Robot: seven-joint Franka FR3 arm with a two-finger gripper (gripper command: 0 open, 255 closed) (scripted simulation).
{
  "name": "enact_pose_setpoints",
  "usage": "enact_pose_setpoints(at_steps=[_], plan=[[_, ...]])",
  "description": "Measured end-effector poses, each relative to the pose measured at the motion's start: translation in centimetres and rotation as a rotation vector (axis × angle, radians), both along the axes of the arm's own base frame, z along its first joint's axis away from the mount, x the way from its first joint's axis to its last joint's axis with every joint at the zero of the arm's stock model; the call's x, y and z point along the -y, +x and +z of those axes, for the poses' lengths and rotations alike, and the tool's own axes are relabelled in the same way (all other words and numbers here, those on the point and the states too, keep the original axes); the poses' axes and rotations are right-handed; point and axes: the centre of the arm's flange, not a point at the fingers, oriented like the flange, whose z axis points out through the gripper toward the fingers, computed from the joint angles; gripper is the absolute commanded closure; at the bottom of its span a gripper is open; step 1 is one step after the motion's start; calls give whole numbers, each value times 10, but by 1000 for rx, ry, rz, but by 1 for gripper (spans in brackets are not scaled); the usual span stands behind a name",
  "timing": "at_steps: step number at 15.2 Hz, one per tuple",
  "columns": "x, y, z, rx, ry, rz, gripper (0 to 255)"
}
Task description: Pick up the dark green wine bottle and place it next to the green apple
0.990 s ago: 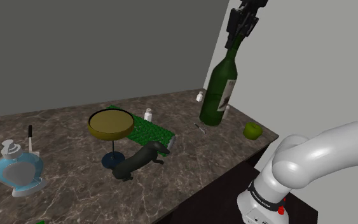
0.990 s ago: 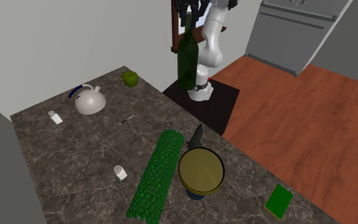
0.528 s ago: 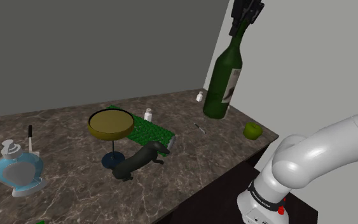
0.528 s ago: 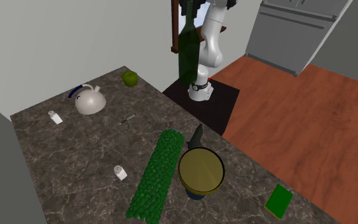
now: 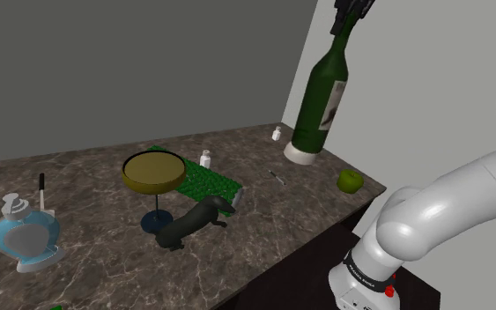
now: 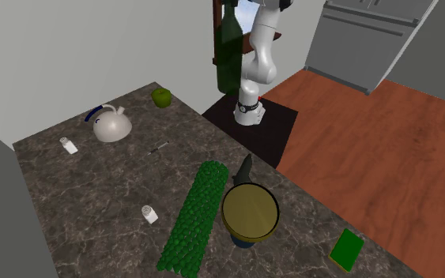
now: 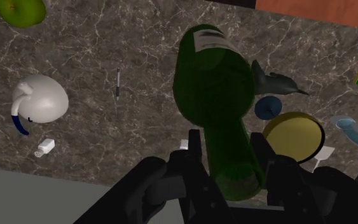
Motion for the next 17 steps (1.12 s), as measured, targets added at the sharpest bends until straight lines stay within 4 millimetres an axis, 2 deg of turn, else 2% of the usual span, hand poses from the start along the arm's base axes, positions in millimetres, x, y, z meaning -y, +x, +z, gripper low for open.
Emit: enact_pose_setpoints(at_steps=[17], plan=[[220,-30,3,0,1,0,255]])
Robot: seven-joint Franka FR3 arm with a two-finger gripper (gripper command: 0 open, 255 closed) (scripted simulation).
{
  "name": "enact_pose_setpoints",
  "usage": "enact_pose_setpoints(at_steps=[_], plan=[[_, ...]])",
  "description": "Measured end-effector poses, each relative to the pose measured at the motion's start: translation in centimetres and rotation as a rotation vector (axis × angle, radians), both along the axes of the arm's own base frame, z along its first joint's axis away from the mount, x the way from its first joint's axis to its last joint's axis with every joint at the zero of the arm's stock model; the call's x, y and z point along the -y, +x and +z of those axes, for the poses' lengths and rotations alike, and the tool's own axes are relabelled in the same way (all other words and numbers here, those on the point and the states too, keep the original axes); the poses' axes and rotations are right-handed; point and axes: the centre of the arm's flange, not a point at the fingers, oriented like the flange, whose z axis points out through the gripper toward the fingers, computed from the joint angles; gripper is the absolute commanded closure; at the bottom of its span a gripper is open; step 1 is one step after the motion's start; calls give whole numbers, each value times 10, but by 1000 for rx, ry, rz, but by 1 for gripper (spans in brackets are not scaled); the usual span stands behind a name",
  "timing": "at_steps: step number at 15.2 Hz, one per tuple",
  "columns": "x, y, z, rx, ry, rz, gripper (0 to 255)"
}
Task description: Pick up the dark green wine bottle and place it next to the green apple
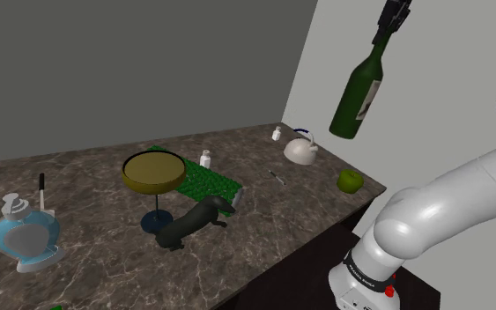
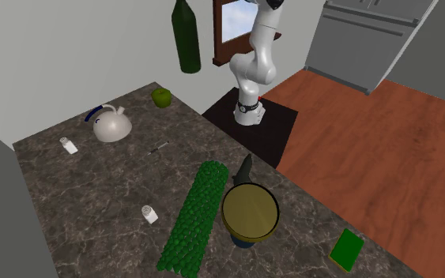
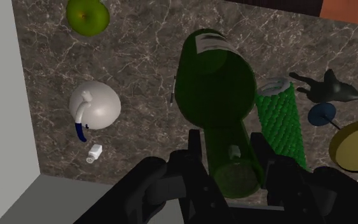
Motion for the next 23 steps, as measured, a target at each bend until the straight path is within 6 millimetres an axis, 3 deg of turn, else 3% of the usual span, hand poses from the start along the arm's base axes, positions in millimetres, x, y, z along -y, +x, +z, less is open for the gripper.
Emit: enact_pose_setpoints(at_steps=[7,11,23], plan=[[96,-11,-4,0,1,-1,255],[140,-17,0,0,1,0,255],[150,-18,-59,0,0,2,255]])
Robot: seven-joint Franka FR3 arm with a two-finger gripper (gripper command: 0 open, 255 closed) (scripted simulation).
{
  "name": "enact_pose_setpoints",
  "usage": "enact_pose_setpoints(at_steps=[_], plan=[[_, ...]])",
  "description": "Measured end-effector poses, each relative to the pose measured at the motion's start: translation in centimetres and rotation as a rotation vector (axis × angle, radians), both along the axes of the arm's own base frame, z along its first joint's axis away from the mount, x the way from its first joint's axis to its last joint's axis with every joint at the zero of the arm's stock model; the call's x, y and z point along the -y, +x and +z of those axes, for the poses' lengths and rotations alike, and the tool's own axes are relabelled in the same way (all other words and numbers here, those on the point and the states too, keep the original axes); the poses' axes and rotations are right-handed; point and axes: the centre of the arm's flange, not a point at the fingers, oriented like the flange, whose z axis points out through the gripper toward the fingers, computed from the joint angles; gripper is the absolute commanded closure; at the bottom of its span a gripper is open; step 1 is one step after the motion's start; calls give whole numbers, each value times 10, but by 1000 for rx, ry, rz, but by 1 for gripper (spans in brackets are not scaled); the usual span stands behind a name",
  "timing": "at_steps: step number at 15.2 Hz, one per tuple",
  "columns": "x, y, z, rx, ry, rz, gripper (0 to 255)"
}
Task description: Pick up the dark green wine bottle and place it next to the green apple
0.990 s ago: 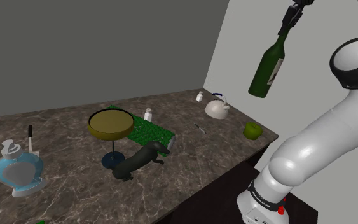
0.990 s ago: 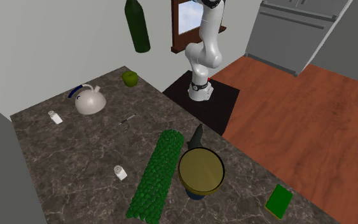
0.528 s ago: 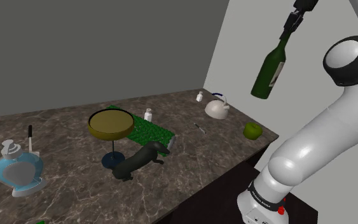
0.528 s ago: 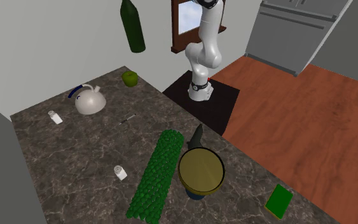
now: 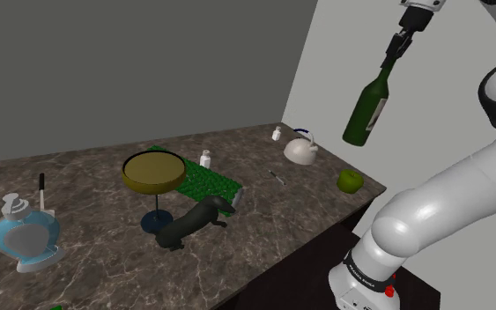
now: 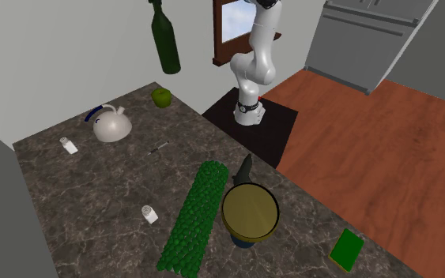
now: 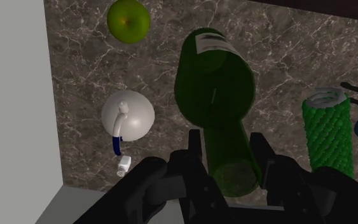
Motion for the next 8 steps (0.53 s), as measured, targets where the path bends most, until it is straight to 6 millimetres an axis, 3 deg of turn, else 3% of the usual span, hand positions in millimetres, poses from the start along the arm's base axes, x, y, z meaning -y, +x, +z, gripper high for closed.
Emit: enact_pose_setpoints(at_steps=[8], plan=[[-2,0,-43,0,0,0,255]])
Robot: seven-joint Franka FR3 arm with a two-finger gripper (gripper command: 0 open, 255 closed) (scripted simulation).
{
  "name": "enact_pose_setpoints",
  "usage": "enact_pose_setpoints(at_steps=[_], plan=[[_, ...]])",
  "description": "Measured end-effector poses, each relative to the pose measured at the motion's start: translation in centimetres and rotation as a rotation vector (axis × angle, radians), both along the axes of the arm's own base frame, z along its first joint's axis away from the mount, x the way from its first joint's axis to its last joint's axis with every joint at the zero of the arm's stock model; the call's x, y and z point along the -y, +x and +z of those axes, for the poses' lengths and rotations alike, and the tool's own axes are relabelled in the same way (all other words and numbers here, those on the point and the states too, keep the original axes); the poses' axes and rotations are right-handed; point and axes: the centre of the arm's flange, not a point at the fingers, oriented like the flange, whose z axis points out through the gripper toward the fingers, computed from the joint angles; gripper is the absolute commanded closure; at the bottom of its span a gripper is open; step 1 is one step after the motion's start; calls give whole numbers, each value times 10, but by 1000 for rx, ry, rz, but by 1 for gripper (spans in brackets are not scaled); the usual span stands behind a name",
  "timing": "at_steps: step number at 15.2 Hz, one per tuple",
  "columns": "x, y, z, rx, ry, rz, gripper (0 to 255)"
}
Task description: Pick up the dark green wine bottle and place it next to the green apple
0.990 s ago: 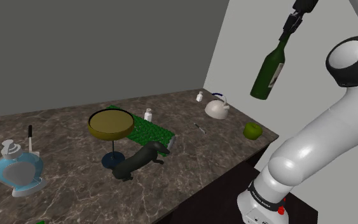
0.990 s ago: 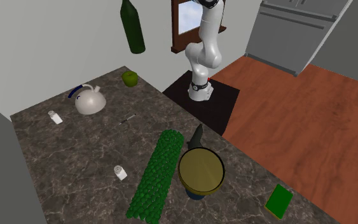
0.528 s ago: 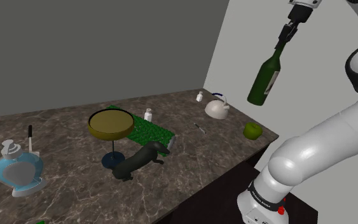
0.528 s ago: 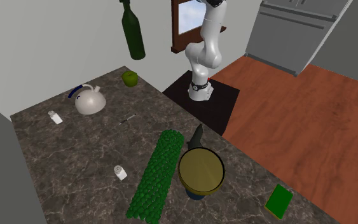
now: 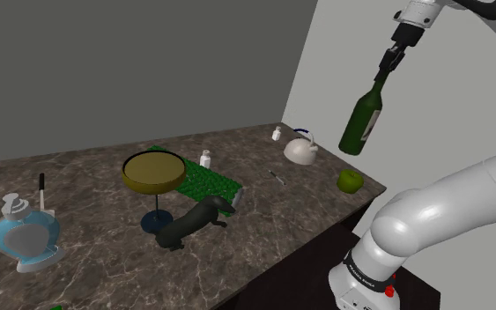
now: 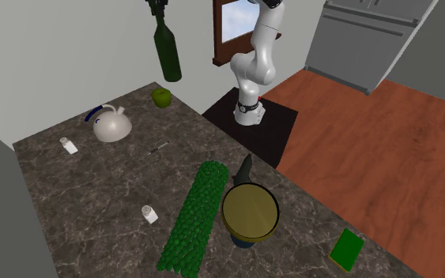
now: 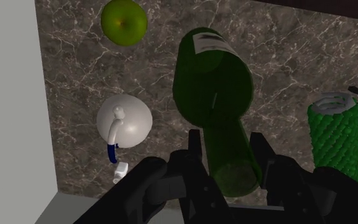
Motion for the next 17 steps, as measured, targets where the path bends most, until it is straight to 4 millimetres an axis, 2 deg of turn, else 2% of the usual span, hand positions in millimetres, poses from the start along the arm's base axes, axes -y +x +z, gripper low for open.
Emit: enact_pose_setpoints(at_steps=[17], plan=[[2,0,-88,0,0,0,255]])
